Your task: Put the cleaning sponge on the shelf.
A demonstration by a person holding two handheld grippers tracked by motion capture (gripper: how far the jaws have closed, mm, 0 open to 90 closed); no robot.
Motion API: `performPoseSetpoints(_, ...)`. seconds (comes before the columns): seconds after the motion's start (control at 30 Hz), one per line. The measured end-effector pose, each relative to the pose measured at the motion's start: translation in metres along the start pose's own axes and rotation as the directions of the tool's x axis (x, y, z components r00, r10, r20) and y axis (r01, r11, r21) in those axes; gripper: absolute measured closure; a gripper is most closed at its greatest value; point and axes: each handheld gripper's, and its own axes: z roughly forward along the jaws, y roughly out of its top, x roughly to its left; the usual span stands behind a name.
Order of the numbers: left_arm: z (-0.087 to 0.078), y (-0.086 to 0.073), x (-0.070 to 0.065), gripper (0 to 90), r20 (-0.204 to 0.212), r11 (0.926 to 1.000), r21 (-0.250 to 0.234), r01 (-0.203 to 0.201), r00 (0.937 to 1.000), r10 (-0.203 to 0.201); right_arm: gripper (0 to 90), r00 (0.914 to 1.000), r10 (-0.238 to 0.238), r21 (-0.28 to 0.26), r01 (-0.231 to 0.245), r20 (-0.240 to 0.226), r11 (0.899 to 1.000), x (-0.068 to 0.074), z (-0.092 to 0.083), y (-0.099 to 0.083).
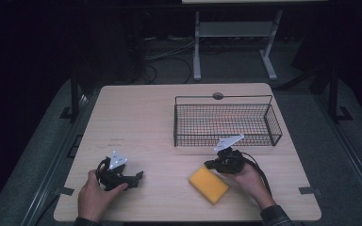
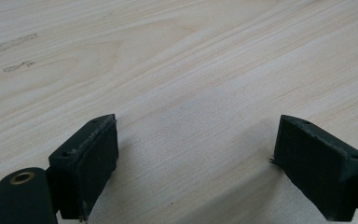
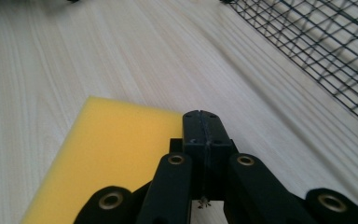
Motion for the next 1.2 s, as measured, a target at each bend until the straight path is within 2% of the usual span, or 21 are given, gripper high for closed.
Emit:
performPoseSetpoints(0.3, 0.000, 0.000, 0.000, 12.9, 0.000, 1.0000, 0.000, 0.000, 1.0000, 0.000, 89.4, 0.9994, -0.029, 0.018, 0.030, -0.018, 0.999, 0.009, 0.007, 0.008)
performPoseSetpoints(0.43, 0.000, 0.000, 0.000, 12.9, 0.000, 1.0000, 0.000, 0.000, 1.0000, 0.000, 86.6, 0.9997, -0.026, 0.026, 0.026, 0.000, 0.999, 0.009, 0.005, 0.008)
performPoseSetpoints(0.5, 0.000, 0.000, 0.000, 12.9, 0.000, 1.0000, 0.000, 0.000, 1.0000, 0.000, 80.4, 1.0000, 0.004, 0.033, -0.004, 0.007, 0.999, 0.008, -0.001, 0.008)
performPoseSetpoints(0.63, 0.000, 0.000, 0.000, 12.9, 0.000, 1.0000, 0.000, 0.000, 1.0000, 0.000, 73.2, 0.9997, 0.010, 0.039, -0.011, 0.023, 0.999, 0.008, -0.005, 0.008)
performPoseSetpoints(0.7, 0.000, 0.000, 0.000, 12.9, 0.000, 1.0000, 0.000, 0.000, 1.0000, 0.000, 64.9, 0.9991, 0.013, 0.049, -0.015, 0.041, 0.999, 0.009, -0.008, 0.008)
performPoseSetpoints(0.73, 0.000, 0.000, 0.000, 12.9, 0.000, 1.0000, 0.000, 0.000, 1.0000, 0.000, 64.9, 0.9991, 0.013, 0.049, -0.015, 0.041, 0.999, 0.009, -0.008, 0.008)
performPoseSetpoints(0.93, 0.000, 0.000, 0.000, 12.9, 0.000, 1.0000, 0.000, 0.000, 1.0000, 0.000, 46.7, 0.9973, 0.050, 0.089, -0.055, 0.053, 0.995, 0.010, -0.013, 0.008)
performPoseSetpoints(1.03, 0.000, 0.000, 0.000, 12.9, 0.000, 1.0000, 0.000, 0.000, 1.0000, 0.000, 39.0, 0.9959, 0.074, 0.091, -0.078, 0.053, 0.993, 0.011, -0.017, 0.009)
performPoseSetpoints(1.17, 0.000, 0.000, 0.000, 12.9, 0.000, 1.0000, 0.000, 0.000, 1.0000, 0.000, 26.2, 0.9950, 0.079, 0.104, -0.085, 0.062, 0.991, 0.015, -0.021, 0.011)
performPoseSetpoints(1.2, 0.000, 0.000, 0.000, 12.9, 0.000, 1.0000, 0.000, 0.000, 1.0000, 0.000, 26.2, 0.9950, 0.079, 0.104, -0.085, 0.062, 0.991, 0.015, -0.021, 0.011)
